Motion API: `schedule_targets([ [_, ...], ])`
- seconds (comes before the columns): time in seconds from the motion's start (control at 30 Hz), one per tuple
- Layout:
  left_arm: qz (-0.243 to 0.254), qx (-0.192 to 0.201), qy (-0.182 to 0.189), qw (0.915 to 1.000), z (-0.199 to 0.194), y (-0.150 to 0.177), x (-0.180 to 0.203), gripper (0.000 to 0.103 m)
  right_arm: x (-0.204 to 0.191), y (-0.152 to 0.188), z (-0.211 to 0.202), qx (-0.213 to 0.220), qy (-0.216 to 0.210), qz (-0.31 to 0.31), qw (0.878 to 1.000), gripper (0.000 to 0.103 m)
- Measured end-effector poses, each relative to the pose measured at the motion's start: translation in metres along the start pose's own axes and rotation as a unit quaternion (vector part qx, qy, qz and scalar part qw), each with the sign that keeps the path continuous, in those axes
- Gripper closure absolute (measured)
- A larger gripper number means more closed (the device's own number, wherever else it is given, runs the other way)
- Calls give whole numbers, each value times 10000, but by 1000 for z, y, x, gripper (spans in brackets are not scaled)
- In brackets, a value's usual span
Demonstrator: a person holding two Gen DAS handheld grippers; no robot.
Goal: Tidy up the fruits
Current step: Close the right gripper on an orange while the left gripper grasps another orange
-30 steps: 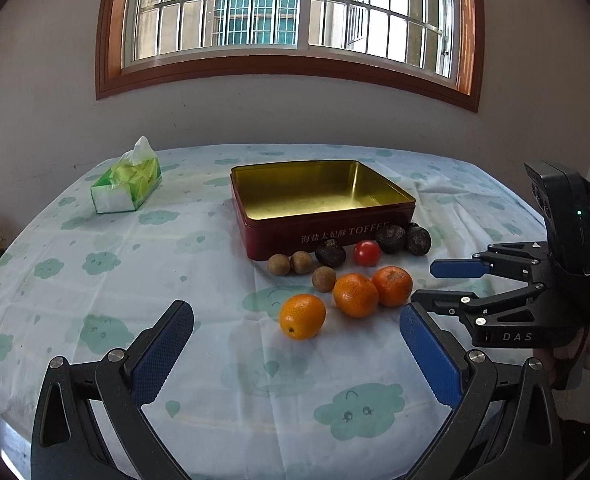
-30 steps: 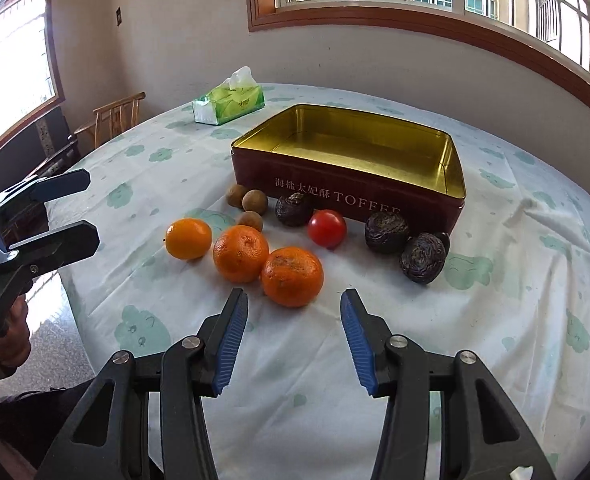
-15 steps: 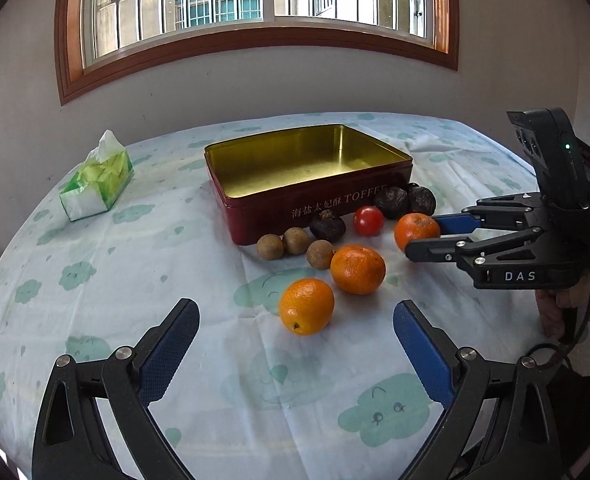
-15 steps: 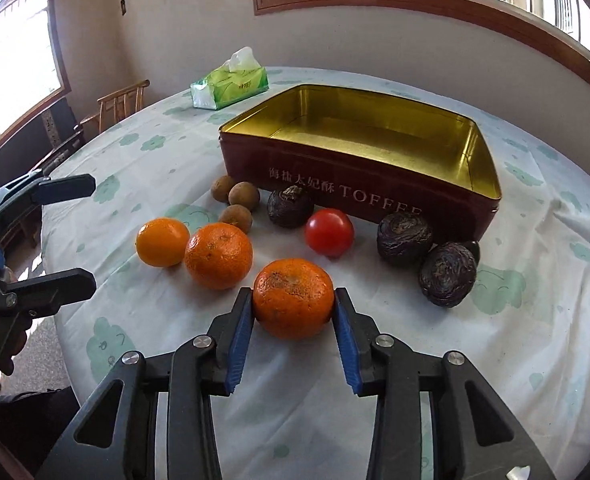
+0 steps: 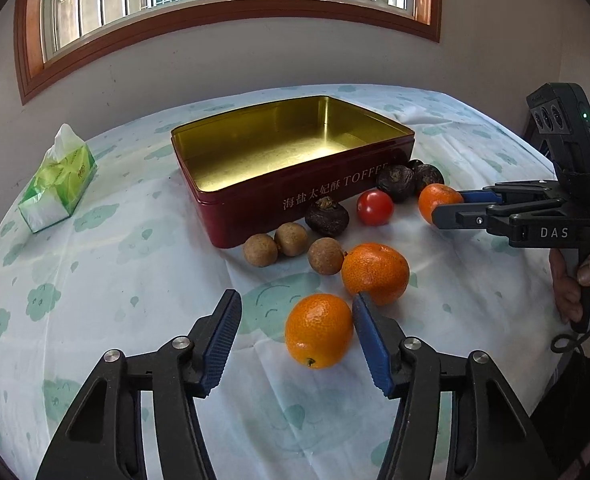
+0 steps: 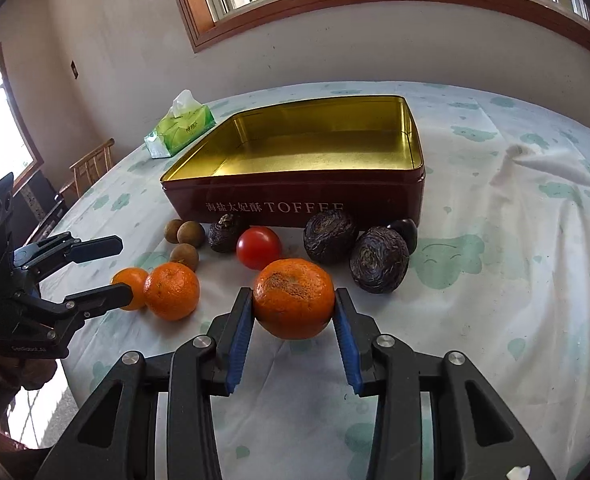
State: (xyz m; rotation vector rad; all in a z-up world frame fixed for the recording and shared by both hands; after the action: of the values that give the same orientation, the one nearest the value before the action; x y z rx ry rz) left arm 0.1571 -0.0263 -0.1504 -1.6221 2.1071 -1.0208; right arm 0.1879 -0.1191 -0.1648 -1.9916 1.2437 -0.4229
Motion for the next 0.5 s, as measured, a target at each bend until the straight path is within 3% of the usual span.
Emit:
schedule_targets([
  [0.17,132,-270,146,9994,10,11,7,66,-1,1,2,-46,-4,8,10000,66],
  [0.33,44,-172,-126,9998,8,20,7,67,4,2,3,-83,-9,153,9998,66],
  [0.5,-298,249,-564,9977,-13,2,0,67,3,1,2,-72,40,106,9999,66],
])
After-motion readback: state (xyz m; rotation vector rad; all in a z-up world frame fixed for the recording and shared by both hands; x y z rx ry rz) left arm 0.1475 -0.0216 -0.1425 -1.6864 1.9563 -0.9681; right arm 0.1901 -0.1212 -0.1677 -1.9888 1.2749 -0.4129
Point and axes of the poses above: each gripper's, at about its wrist camera, not at the fingertips, and z roughly the way its jaws point, x to its right, y to its underside, the point moved 8 cm from there along z, roughly the way its jaws point, and after that the axes turned 14 degrees about -z, right-handed, at the moved point
